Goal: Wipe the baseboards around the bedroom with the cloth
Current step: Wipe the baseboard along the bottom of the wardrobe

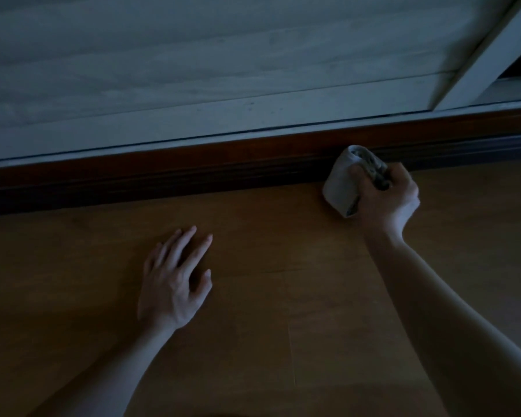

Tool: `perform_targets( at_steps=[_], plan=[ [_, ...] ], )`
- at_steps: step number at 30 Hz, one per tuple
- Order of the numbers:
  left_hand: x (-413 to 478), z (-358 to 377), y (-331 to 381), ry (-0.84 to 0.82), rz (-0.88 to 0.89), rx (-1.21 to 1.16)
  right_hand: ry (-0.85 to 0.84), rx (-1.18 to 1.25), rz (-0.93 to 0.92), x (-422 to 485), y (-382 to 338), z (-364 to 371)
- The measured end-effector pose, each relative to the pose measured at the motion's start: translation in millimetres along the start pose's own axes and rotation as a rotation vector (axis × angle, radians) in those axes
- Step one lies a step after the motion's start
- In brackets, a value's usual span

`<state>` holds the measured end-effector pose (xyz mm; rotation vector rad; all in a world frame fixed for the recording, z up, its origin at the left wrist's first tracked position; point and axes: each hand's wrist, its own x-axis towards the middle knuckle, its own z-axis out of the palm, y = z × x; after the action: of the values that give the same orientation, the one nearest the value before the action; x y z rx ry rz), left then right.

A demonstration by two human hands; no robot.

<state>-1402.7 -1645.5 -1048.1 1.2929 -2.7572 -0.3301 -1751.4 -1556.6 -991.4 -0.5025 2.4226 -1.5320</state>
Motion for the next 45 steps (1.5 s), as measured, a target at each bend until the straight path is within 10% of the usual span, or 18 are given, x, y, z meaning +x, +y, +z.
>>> perform_targets(
  at_steps=[45],
  plan=[
    [0, 0, -3, -0.012, -0.012, -0.030, -0.071, 0.019, 0.001, -75, -18, 97]
  ],
)
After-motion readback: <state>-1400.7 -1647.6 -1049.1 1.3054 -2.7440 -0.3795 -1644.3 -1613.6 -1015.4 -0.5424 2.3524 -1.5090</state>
